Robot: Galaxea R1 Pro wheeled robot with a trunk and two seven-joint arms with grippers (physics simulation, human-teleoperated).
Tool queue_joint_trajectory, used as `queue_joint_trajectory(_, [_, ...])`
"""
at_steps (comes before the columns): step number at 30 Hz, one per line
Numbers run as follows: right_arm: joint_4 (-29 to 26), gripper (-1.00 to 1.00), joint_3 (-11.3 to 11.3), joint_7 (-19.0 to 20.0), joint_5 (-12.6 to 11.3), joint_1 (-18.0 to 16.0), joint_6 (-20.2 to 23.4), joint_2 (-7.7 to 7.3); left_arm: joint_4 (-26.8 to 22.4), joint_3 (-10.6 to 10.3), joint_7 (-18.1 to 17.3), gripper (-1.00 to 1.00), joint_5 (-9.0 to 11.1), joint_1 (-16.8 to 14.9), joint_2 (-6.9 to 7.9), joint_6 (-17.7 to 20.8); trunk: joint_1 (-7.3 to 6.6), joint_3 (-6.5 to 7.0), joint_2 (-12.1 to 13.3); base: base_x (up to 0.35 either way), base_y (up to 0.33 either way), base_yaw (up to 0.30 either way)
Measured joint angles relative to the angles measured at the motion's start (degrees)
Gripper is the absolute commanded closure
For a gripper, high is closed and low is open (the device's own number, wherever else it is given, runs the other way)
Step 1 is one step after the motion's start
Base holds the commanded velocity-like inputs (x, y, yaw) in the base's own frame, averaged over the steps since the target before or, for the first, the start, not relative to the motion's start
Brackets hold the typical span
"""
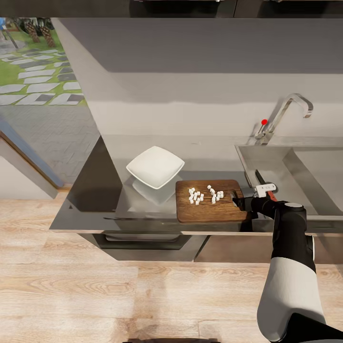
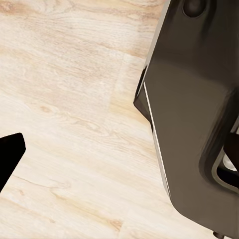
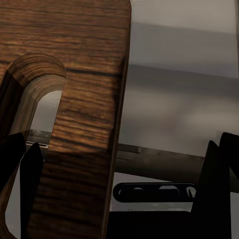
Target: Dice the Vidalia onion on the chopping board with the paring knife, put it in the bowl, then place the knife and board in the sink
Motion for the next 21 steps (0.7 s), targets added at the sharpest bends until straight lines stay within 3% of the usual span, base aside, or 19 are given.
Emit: queue_joint_trajectory(21, [0.0, -1.0, 0.08, -0.02, 0.1, 0.0, -0.02, 0.0, 0.0, 0.0, 0.0, -1.0, 0.0, 0.0, 0.0, 0.0, 0.0, 0.0, 0.0, 0.0, 0.0, 0.0])
